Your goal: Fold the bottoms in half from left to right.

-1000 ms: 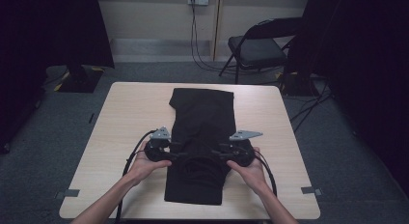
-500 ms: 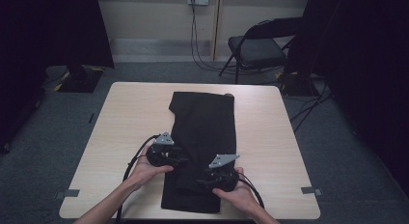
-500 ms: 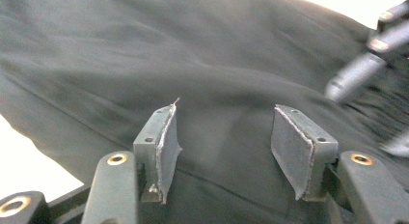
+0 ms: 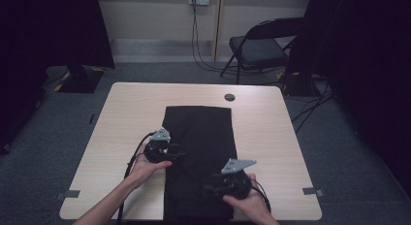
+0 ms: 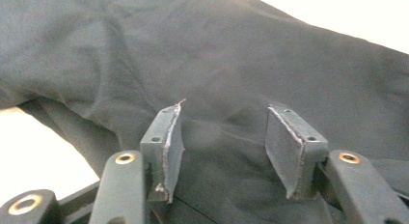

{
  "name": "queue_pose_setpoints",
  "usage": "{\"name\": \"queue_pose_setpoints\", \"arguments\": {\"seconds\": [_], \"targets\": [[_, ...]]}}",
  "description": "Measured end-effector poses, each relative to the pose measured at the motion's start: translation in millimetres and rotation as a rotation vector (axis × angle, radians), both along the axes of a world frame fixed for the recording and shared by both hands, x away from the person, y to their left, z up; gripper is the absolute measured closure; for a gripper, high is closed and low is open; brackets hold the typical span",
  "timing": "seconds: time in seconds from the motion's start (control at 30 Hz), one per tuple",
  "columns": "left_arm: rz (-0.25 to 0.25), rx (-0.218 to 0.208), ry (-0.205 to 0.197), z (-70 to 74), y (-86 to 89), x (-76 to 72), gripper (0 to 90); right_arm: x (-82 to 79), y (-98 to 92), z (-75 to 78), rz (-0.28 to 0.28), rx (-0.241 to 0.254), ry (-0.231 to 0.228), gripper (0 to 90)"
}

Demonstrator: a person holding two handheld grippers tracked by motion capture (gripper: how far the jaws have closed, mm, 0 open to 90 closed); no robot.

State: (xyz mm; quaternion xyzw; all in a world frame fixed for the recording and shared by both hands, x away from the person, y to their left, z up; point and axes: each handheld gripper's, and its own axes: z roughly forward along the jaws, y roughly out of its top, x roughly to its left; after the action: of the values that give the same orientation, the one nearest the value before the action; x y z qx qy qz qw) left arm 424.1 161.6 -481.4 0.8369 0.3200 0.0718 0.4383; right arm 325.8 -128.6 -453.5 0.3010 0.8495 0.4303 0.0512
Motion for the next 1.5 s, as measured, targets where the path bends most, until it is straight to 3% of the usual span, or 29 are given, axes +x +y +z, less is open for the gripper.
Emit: {"name": "queue_pose_setpoints", "arguments": {"seconds": [0.13,0.17,0.23,0.33,0.4,0.57,0.7,0.77,0.8,0.93,1.03,1.2,1.27,1.33,1.37,1.5], "targets": [[0.009,0.026,0.002,-6.7,-1.4,5.7,48.8,48.8,-2.4,1.0,-0.122,-0.032,-0.056,46.0],[0.012,0.02,0.005,-7.8,-1.8,6.2,48.7,62.1,-1.6,-1.0,-0.143,-0.032,-0.05,45.9],[0.014,0.036,-0.001,-10.1,-2.0,7.5,48.3,83.0,4.1,-7.8,-0.171,-0.069,-0.071,51.4],[0.001,0.063,-0.008,-13.4,-4.8,6.8,45.8,104.1,12.2,-24.4,-0.2,-0.079,-0.044,51.2],[-0.002,0.068,-0.009,-13.3,-6.8,4.9,44.7,107.7,16.3,-34.7,-0.204,-0.096,-0.015,49.6],[-0.02,0.061,0.019,-12.2,-5.0,0.7,45.6,96.1,18.1,-36.3,-0.16,-0.152,-0.025,49.1],[-0.051,0.078,0.023,-10.6,-5.3,-14.0,45.8,79.1,16.2,-37.0,-0.131,-0.162,-0.045,49.0],[-0.054,0.091,0.048,-6.6,-4.1,-20.7,49.7,71.1,15.1,-36.9,-0.108,-0.158,-0.041,48.9],[-0.067,0.071,0.063,-3.7,-2.2,-22.3,50.9,66.8,14.4,-37.0,-0.102,-0.154,-0.039,48.9],[-0.021,0.012,0.024,7.9,1.2,-20.7,48.7,50.3,15.1,-37.1,-0.07,-0.147,-0.036,48.8],[0.011,0.006,0.006,10.8,4.6,-13.0,47.1,39.4,17.2,-37.3,-0.039,-0.137,-0.031,48.7],[0.045,0.05,0.01,2.0,8.7,-4.1,47.4,23.0,20.1,-36.7,0.001,-0.134,-0.023,48.7],[0.03,0.066,0.04,-2.6,8.0,-3.6,47.4,15.1,19.3,-36.5,0.01,-0.127,-0.013,48.7],[0.013,0.08,0.036,-5.3,6.4,-6.4,48.1,9.8,19.1,-35.9,0.018,-0.132,-0.011,48.7],[-0.007,0.111,0.043,-7.7,4.0,-10.5,48.3,8.1,19.1,-35.9,0.019,-0.135,-0.014,48.7],[-0.038,0.137,0.034,-6.5,0.3,-24.1,48.1,-5.4,18.4,-34.4,0.031,-0.15,-0.01,48.7]]}}
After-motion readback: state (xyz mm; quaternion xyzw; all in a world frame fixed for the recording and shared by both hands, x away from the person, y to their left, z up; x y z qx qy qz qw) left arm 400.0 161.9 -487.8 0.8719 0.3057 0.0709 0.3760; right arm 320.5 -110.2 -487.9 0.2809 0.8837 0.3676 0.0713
